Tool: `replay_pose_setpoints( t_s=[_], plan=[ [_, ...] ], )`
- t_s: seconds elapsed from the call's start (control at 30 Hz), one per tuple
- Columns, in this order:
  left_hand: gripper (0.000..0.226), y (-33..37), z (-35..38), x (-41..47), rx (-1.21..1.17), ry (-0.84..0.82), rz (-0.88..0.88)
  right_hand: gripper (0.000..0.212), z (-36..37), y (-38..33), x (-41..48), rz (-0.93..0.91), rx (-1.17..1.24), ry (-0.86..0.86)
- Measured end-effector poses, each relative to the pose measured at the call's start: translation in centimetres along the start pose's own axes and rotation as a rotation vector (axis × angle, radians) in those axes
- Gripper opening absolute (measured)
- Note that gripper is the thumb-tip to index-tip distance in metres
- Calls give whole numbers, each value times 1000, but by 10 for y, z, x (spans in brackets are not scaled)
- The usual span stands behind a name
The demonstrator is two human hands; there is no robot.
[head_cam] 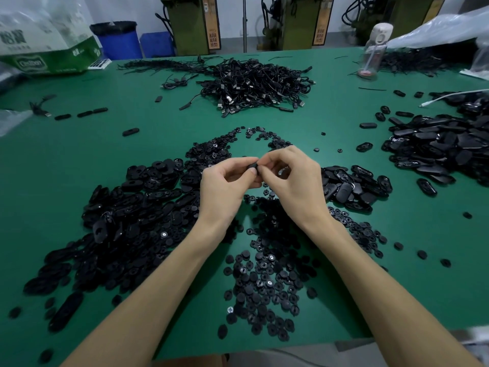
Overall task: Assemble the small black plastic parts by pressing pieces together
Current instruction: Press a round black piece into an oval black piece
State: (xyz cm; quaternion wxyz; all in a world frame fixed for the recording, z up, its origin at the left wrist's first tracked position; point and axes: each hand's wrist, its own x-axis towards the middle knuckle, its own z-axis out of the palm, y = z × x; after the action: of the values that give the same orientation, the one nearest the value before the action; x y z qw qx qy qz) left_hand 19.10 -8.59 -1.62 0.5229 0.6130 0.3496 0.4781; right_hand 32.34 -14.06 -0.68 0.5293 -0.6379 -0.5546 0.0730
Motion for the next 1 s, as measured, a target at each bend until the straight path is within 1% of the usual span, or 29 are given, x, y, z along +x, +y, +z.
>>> replay_pose_setpoints(
  t_s=[0.13,0.23,0.37,0.43,0.53,0.7,0.77,0.87,1.0],
  plan=[
    [23,-2,1,0,82,-4,40,7,2,2,0,53,-12,1],
    [23,-3,1,0,104,-4,58,8,2,2,0,47,2,3],
    [21,-3,0,0,-4,-2,6,7,0,0,0,1,13,6],
    [20,-2,-2,0,-77,6,-42,11,1,-2,-1,-18,3,-18],
    [18,-2,-4,1,-117,34,-88,15,1,-4,-2,-31,21,-61],
    [14,0,-5,2,-200,57,-180,20,0,-4,-1,39,122,-127],
    [14,2,-6,2,-202,64,-192,23,0,-3,0,57,136,-108],
    [14,4,-5,1,-196,52,-175,22,-1,2,2,118,167,-61],
    [14,6,-4,0,-150,6,-129,13,-2,7,4,180,233,-78]
  ],
)
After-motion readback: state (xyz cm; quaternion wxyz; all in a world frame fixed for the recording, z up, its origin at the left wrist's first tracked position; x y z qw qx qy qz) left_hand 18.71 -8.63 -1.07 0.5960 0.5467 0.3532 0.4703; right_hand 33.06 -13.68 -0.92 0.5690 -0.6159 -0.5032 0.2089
